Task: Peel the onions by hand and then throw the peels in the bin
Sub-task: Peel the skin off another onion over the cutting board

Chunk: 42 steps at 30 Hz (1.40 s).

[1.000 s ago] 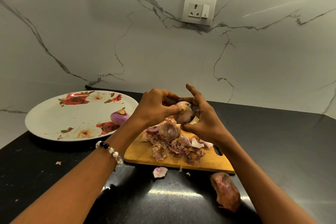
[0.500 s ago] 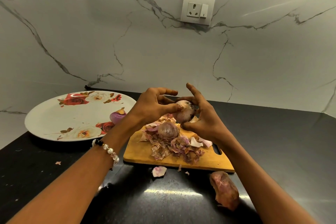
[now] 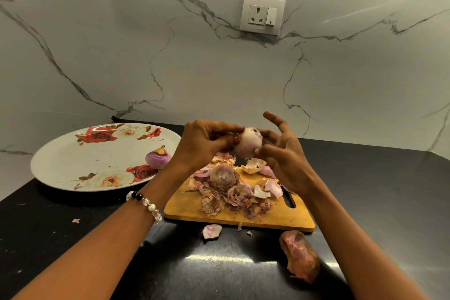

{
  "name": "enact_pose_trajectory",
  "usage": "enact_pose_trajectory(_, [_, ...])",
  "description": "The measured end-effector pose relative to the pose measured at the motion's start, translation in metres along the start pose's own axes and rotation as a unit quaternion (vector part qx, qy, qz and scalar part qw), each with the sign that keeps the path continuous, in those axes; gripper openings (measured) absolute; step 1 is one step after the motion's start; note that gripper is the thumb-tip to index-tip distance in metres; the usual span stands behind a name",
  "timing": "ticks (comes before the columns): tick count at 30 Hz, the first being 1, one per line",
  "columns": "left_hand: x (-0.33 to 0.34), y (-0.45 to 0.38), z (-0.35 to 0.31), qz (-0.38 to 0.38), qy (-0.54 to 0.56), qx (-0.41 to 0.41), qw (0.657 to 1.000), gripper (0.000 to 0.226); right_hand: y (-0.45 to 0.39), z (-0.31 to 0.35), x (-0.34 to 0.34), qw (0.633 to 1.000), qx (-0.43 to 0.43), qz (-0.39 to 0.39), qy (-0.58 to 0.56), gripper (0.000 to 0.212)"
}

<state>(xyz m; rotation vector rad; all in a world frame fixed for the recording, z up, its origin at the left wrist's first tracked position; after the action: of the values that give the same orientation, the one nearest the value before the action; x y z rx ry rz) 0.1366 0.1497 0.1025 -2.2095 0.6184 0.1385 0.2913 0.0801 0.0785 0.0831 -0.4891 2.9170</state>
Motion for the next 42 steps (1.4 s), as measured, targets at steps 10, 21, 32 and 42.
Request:
enact_pose_trajectory(10, [-0.002, 0.005, -0.004, -0.086, -0.055, 0.014, 0.995, 0.026, -0.001, -0.011, 0.005, 0.982, 0.071, -0.042, -0.168, 0.055])
enact_pose_trajectory(21, [-0.005, 0.008, -0.007, -0.121, -0.095, 0.037, 0.987, 0.014, 0.002, -0.009, 0.008, 0.984, 0.064, -0.048, -0.159, 0.039])
enact_pose_trajectory(32, [-0.004, 0.008, -0.015, -0.115, -0.112, 0.049, 0.986, 0.019, -0.001, -0.006, 0.004, 0.986, 0.05, -0.035, -0.153, 0.054])
enact_pose_trajectory(42, [-0.003, 0.009, -0.019, -0.122, -0.171, 0.095, 0.973, 0.013, -0.001, -0.006, 0.006, 0.99, 0.039, -0.037, -0.133, 0.056])
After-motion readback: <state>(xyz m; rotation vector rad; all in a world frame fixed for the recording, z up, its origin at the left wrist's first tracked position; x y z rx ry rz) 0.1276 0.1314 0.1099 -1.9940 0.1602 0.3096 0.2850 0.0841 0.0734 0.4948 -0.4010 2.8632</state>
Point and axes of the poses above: each hand's wrist, its own y-axis away from the middle knuckle, its own x-axis out of the palm, z = x × y, the point moved 7 cm from there along -y, towards the middle knuckle, and after that the axes turned 4 degrees about x, right-handed, at the moved point
